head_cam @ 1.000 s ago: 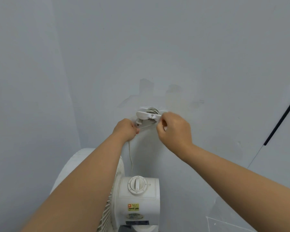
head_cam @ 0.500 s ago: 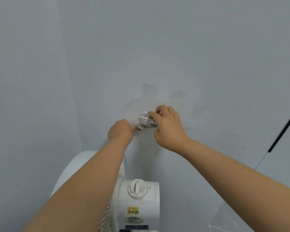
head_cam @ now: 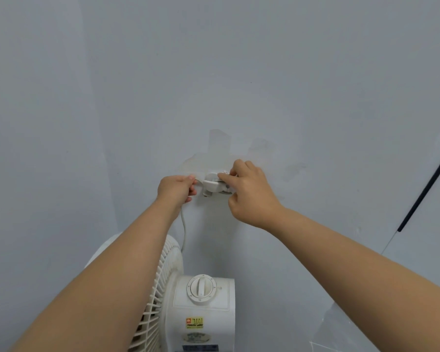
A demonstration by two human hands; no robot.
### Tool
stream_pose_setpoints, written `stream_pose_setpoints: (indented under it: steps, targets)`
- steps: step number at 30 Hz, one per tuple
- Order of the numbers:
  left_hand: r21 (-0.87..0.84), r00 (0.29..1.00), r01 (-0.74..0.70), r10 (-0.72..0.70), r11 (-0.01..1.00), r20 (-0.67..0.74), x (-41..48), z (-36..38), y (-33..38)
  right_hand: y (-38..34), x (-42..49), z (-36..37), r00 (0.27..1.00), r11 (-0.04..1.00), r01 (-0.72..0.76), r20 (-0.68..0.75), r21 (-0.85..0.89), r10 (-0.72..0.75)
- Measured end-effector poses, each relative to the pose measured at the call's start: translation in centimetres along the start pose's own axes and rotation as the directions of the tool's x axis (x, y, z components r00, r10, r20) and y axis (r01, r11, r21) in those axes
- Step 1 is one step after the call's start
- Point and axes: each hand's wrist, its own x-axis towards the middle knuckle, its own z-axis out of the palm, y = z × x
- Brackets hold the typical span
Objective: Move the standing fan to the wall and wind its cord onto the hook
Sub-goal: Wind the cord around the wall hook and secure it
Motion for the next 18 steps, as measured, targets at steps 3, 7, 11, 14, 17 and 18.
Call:
stream_pose_setpoints:
  steps: [3, 7, 11, 14, 17, 18]
  targets:
    - [-0.03, 0.999, -0.021, 0.02, 0.999, -0.044, 0.13, 0.72, 0.03, -0.02, -0.02, -0.16, 1.0, 1.0, 0.022, 0.009, -0.013, -0.022]
    - [-0.08, 0.999, -0.018, 0.014, 0.997, -0.048, 0.35, 0.7, 0.02, -0.01, -0.02, -0.33, 0.999, 0.999, 0.048, 0.009, -0.011, -0.048]
    - [-0.08, 0.999, -0.042, 0.041, 0.996, -0.013, 0.39, 0.26, 0.0, 0.02, 0.14, -0.26, 0.999, 0.999, 0.051, 0.004, 0.004, -0.051]
    - [-0.089, 0.998, -0.062, 0.062, 0.994, 0.0, 0.3, 0.13, 0.08, -0.05, 0.17, -0.1, 0.998, 0.998, 0.054, -0.024, 0.015, -0.054]
    - [-0.112, 0.999, -0.043, 0.043, 0.993, -0.001, 0.39, 0.25, 0.03, 0.03, 0.14, 0.05, 0.996, 0.997, 0.071, -0.052, 0.009, -0.071]
    - [-0.124, 1.0, -0.026, 0.026, 0.992, -0.004, 0.43, 0.32, -0.01, 0.18, 0.25, 0.14, 0.994, 0.997, 0.082, -0.074, -0.003, -0.082]
